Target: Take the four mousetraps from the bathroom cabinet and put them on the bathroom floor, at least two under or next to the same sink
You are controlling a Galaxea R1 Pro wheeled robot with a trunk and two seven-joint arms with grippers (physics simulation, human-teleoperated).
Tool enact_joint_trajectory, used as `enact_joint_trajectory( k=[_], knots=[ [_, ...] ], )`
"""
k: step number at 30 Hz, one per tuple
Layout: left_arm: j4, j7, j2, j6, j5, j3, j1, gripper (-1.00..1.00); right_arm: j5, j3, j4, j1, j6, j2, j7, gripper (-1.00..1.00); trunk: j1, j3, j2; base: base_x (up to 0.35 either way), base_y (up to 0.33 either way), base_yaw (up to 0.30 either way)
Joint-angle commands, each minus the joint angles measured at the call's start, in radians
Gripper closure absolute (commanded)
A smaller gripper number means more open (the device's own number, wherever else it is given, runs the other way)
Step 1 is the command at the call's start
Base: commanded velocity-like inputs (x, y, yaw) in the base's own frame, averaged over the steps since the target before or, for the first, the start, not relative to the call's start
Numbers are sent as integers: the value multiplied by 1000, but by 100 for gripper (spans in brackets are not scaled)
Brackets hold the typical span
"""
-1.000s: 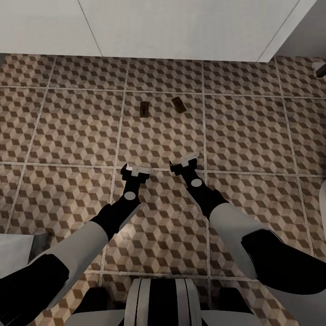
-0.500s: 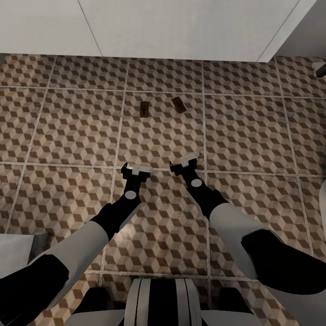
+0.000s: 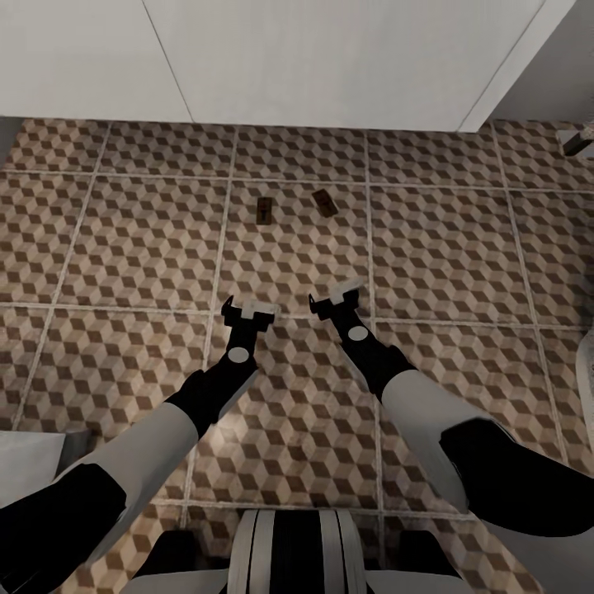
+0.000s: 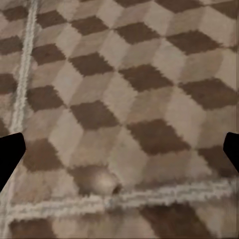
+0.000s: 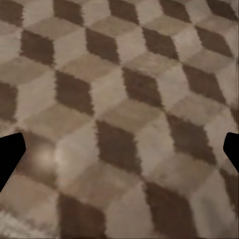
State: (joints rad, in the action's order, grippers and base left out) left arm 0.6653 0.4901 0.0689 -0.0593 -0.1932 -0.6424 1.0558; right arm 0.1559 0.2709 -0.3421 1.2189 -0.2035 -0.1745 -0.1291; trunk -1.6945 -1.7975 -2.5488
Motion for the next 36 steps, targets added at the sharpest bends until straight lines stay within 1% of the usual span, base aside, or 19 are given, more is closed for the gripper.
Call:
enact_joint_trajectory(
  k=[1,12,15,26,28,36],
  knots=[
    [-1,7,0,-6,-11,-7,1,-100,9,4,2,1,-1,0,-9,-100,0,4,0,0,0,0],
    [-1,7,2,-5,-11,-7,1,-100,8,4,2,1,-1,0,-9,-100,5,46,3,0,0,0],
    [-1,7,8,-5,-11,-7,1,-100,7,4,2,1,-1,1,-9,-100,7,58,3,0,0,0],
    [-23,6,16,-6,-12,-7,0,-100,7,4,26,-1,-9,26,-8,-100,12,100,6,0,0,0],
    [-36,5,17,-6,-12,-7,0,-100,6,4,44,-1,-22,32,-8,-100,13,108,6,0,0,0],
    [-67,3,20,-8,-13,-8,0,-100,5,4,106,-2,-77,43,-7,-100,16,139,8,0,0,0]
  ],
)
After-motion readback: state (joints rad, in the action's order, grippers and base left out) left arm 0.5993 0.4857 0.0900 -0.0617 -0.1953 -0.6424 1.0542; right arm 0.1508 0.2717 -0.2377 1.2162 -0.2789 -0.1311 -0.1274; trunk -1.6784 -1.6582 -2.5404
